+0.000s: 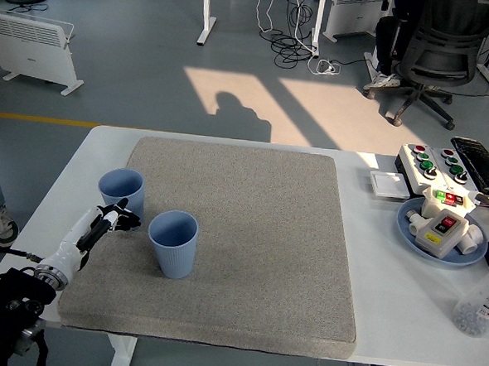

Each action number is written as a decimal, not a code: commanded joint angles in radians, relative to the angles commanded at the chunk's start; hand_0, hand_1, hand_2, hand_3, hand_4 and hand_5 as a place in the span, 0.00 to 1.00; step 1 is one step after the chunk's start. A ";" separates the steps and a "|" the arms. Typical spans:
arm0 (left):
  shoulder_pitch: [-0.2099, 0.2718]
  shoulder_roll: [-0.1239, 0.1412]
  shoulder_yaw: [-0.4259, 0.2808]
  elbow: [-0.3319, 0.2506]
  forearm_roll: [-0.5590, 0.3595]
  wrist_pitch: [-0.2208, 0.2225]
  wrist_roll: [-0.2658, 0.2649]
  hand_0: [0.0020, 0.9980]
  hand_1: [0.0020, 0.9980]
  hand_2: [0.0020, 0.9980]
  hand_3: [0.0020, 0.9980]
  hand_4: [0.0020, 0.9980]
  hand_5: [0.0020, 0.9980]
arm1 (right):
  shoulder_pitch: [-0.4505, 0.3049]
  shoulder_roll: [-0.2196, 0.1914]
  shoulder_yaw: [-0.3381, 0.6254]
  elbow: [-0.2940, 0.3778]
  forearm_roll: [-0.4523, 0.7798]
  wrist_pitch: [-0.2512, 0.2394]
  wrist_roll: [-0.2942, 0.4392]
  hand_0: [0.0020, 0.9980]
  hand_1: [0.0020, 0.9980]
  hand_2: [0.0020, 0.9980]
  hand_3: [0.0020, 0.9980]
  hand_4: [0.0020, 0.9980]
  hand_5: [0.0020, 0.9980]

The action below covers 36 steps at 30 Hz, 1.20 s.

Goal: Push cup pick cup insert cup

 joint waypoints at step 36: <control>-0.051 0.006 0.032 0.044 -0.020 0.015 0.010 0.71 0.64 0.58 0.51 0.65 1.00 | 0.013 -0.001 -0.023 0.000 0.006 0.000 0.005 0.69 0.62 0.66 0.58 0.10 0.46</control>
